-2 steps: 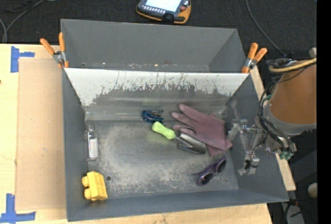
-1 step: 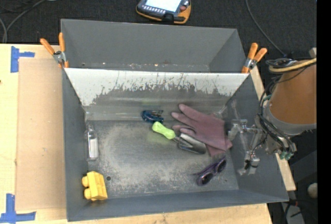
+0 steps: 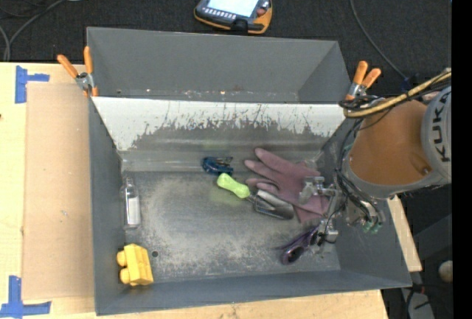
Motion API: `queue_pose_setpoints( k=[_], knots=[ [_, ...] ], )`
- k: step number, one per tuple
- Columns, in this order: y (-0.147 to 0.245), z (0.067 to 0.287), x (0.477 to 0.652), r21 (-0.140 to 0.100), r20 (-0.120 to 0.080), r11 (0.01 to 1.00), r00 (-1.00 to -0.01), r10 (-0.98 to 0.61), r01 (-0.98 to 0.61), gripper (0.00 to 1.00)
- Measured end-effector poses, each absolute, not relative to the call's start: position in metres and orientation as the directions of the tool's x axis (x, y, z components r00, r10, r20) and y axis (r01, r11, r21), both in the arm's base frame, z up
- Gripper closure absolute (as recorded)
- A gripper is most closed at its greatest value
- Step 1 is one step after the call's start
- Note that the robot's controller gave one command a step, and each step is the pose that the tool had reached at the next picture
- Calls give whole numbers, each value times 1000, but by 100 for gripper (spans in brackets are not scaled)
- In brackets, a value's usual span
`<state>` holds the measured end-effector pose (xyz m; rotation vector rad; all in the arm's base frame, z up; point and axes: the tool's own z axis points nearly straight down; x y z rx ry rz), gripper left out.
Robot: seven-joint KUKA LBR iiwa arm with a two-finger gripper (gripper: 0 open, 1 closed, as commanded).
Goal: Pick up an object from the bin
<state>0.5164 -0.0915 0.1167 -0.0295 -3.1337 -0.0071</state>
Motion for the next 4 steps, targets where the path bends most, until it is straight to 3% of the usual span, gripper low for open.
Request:
queue_pose_setpoints(
  k=[1,2,3,4],
  knots=[
    [-60,78,520,1,2,999,-999,-35,-35,0],
    [-61,80,520,-1,0,999,-999,-36,-36,100],
    [-61,80,520,-1,0,999,-999,-37,-37,100],
    [-75,122,520,-1,-2,999,-999,-42,-42,100]
  ],
)
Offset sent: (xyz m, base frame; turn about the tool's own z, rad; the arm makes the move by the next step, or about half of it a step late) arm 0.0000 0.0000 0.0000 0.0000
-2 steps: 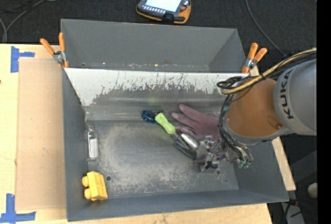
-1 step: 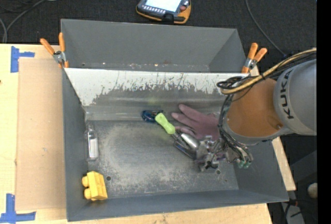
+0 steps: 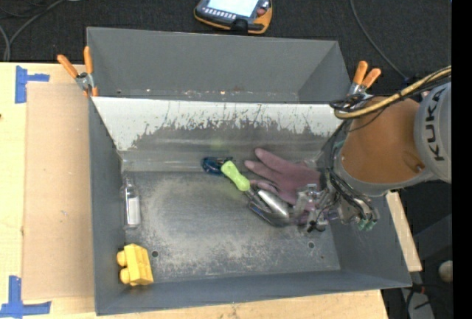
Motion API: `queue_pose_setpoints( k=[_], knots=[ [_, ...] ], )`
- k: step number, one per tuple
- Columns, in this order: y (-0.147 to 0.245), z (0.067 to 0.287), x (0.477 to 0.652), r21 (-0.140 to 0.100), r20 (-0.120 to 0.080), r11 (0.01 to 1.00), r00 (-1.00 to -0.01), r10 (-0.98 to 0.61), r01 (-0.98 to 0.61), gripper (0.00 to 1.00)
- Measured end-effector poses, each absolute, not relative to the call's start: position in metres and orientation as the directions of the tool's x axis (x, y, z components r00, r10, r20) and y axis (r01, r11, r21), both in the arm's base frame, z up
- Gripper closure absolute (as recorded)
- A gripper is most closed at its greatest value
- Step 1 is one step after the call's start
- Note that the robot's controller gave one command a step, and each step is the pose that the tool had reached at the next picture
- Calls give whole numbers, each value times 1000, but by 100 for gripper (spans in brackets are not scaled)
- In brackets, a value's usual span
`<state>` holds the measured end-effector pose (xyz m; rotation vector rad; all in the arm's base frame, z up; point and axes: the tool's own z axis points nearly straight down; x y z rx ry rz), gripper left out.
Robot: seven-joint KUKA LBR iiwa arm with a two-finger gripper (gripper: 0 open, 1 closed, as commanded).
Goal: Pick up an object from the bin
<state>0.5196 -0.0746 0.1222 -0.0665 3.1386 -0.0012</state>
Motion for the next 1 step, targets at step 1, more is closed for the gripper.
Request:
queue_pose_setpoints(
  k=[1],
  knots=[
    [-54,203,510,3,10,998,-998,-61,-60,100]
  ],
)
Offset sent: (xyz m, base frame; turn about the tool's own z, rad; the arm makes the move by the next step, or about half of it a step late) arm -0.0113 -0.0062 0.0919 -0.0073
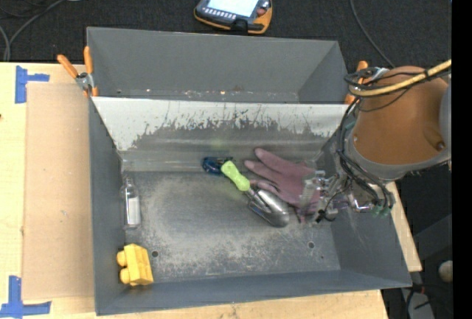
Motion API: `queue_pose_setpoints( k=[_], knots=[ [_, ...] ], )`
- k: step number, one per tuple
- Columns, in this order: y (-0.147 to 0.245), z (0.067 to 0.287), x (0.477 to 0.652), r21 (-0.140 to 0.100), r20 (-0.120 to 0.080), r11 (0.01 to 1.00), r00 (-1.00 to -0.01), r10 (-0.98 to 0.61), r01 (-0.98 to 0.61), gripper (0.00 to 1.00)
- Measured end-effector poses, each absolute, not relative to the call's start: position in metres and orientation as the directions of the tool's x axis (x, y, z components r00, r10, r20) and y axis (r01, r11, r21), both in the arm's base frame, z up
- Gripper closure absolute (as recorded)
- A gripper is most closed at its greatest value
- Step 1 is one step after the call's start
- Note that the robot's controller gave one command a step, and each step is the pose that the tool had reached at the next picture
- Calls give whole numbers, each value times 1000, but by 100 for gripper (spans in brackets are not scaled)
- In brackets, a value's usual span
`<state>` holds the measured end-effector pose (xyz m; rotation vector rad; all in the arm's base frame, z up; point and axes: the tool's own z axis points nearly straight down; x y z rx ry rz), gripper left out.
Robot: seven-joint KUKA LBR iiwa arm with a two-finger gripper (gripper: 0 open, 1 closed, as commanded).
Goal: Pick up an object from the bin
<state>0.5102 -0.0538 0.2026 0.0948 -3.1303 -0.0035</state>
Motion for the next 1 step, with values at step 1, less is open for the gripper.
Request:
queue_pose_setpoints(
  k=[1],
  knots=[
    [-57,229,511,2,1,998,-998,-60,-60,100]
  ],
)
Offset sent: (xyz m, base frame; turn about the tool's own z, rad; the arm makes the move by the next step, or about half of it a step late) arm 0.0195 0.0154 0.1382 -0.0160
